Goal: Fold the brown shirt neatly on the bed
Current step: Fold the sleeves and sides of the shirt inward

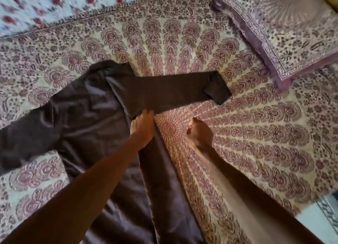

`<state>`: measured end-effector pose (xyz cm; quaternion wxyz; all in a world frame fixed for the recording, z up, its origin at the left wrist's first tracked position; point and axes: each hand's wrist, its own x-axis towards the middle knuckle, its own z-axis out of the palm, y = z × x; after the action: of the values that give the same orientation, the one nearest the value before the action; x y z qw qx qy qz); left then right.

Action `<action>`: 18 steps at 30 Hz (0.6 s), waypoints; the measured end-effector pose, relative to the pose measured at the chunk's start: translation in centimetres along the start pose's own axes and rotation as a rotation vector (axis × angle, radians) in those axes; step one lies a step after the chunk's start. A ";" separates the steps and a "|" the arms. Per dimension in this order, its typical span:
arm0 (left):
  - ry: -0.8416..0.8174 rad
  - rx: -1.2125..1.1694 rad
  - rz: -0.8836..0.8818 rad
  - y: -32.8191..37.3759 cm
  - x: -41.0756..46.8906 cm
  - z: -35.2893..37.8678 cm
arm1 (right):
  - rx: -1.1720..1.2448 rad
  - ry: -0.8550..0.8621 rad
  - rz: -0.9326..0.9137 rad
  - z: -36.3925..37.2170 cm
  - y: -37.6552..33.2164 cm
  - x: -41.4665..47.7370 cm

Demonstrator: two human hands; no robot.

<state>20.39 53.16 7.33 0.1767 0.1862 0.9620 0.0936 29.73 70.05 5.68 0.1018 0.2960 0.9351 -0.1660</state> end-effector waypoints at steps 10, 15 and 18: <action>-0.148 0.347 0.004 0.5 5.7 2.0 | -0.169 0.047 0.122 -1.5 5.0 13.8; -0.106 0.409 -0.050 -0.8 5.6 2.1 | -0.210 0.100 0.055 -2.1 6.3 16.5; -0.050 0.242 -0.153 -2.2 4.7 1.2 | -0.054 0.220 0.058 -2.7 4.8 15.4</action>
<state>16.00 53.16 4.26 0.1836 0.1344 0.9729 -0.0416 19.90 82.75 2.53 0.0112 0.3365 0.9358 -0.1041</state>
